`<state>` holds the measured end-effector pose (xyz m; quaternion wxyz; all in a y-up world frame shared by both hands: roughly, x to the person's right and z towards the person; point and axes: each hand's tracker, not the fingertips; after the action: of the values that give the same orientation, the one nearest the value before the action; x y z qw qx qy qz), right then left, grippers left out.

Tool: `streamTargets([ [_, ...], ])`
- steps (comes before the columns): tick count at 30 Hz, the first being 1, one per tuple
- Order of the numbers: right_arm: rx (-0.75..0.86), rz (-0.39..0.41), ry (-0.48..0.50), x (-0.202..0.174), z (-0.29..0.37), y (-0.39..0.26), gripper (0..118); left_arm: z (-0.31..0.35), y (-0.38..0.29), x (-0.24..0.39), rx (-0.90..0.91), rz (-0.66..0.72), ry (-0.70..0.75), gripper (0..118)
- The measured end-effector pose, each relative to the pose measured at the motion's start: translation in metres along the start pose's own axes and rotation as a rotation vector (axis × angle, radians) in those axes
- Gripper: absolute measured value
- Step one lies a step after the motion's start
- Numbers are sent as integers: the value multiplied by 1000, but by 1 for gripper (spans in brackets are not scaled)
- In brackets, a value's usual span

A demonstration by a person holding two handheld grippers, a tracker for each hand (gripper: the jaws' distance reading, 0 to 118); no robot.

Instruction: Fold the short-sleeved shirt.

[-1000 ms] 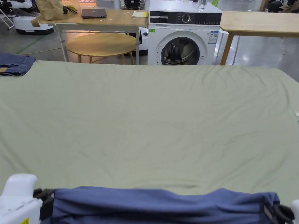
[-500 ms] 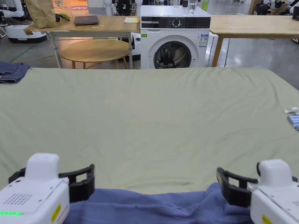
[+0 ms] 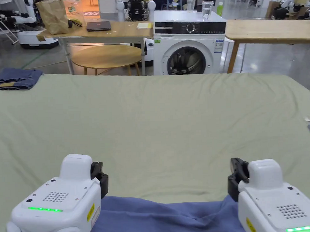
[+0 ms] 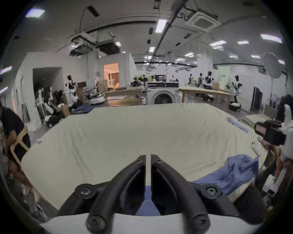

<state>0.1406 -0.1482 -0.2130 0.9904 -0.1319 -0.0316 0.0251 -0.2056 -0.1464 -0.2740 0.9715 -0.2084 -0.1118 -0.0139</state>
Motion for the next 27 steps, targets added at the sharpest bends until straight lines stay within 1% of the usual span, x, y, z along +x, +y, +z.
streamTargets([
  [1,-4,-4,3,0,0,0,2,0,-5,-15,-17,41,-13,56],
  [2,-8,-2,1,-1,1,-1,2,0,-12,-36,-48,104,-41,103],
  [3,-10,1,-2,-1,1,-3,2,-2,-19,-55,-96,167,-68,103],
  [5,-20,-4,5,-2,2,-6,2,-3,-41,-94,-150,296,-66,117],
  [7,-30,-13,11,-4,2,-9,2,2,-62,-128,-156,434,-92,117],
  [9,-43,-13,16,-7,2,-13,2,-1,-87,-158,-231,593,-112,117],
  [11,-55,-12,19,-8,2,-16,2,-8,-112,-179,-278,755,-171,117],
  [14,-71,-14,23,-9,1,-18,2,-26,-150,-186,-340,987,-324,117],
  [16,-72,-18,23,-10,1,-18,2,-44,-178,-180,-365,1199,-525,118],
  [17,-73,-23,26,-10,1,-17,2,-47,-180,-170,-309,1234,-561,118],
  [18,-74,-25,26,-10,0,-16,2,-49,-174,-164,-261,1197,-568,118],
  [19,-72,-24,24,-10,0,-15,2,-55,-168,-156,-270,1180,-604,118],
  [20,-72,-22,24,-10,0,-15,2,-63,-167,-150,-268,1193,-630,118],
  [21,-73,-23,28,-10,-1,-14,2,-70,-169,-144,-281,1218,-611,116],
  [22,-75,-23,29,-10,-1,-15,2,-76,-169,-138,-280,1233,-607,101],
  [23,-78,-21,28,-11,-1,-15,2,-80,-166,-137,-282,1233,-577,49],
  [24,-81,-20,26,-11,-1,-15,2,-83,-165,-135,-299,1237,-521,8],
  [25,-83,-22,24,-11,-1,-16,2,-87,-166,-134,-359,1216,-437,8],
  [26,-86,-27,25,-10,-1,-17,2,-88,-169,-135,-379,1182,-375,8],
  [27,-89,-28,26,-9,-1,-17,2,-88,-169,-140,-345,1175,-426,8],
])
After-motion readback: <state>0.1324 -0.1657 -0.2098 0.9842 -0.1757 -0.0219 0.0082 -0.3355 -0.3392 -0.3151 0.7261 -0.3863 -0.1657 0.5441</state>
